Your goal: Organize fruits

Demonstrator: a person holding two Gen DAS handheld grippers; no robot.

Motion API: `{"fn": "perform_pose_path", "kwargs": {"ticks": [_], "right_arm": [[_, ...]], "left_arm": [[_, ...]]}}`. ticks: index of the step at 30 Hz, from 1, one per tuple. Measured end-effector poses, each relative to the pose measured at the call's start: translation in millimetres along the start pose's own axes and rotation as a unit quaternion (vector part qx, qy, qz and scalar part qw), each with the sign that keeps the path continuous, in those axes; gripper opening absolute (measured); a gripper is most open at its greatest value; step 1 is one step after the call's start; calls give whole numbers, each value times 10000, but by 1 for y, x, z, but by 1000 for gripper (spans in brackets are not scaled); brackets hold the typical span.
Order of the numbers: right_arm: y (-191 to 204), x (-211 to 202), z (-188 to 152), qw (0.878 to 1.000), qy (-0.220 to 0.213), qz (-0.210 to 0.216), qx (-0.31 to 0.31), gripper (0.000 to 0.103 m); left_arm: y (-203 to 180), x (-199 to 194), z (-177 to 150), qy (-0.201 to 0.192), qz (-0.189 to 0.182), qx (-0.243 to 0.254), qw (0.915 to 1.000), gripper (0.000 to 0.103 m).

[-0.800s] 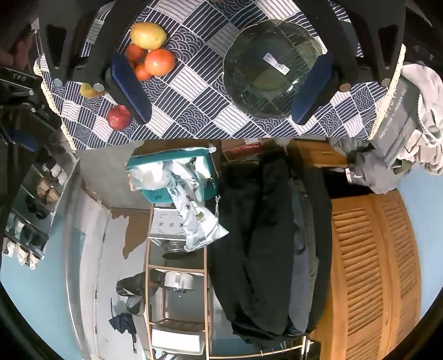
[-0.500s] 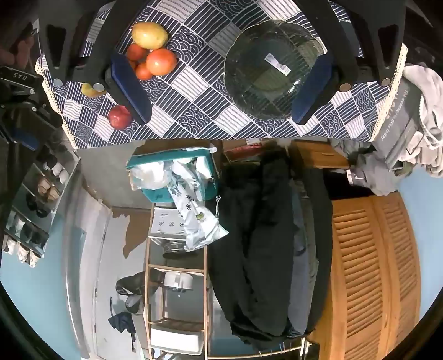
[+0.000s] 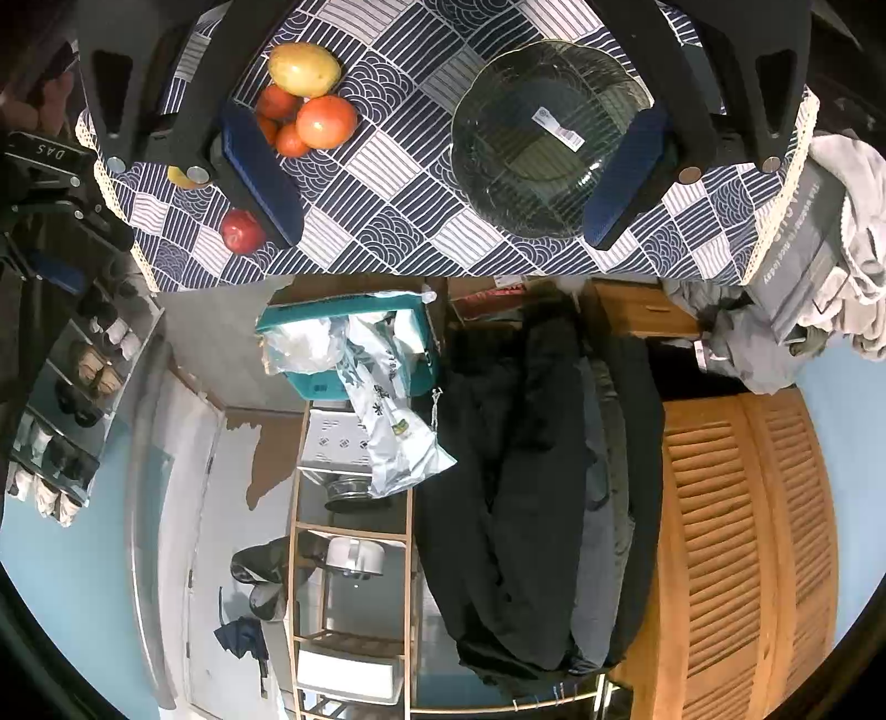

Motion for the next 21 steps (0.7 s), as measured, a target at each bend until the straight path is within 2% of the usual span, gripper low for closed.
{"fn": "perform_pose_path", "kwargs": {"ticks": [21], "right_arm": [[4, -2, 5, 10000, -64, 71, 8, 94]], "left_arm": [[-3, -4, 4, 3, -95, -40, 9999, 102]]}}
Point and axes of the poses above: each gripper's, at about its wrist camera, not at the fingertips, and x roughly the way its jaws point, y to its left, z to its top, the point moved 10 cm from there along x, roughly the way its jaws point, and after that the axes turned 5 degrees about y, right-handed, at the moved point
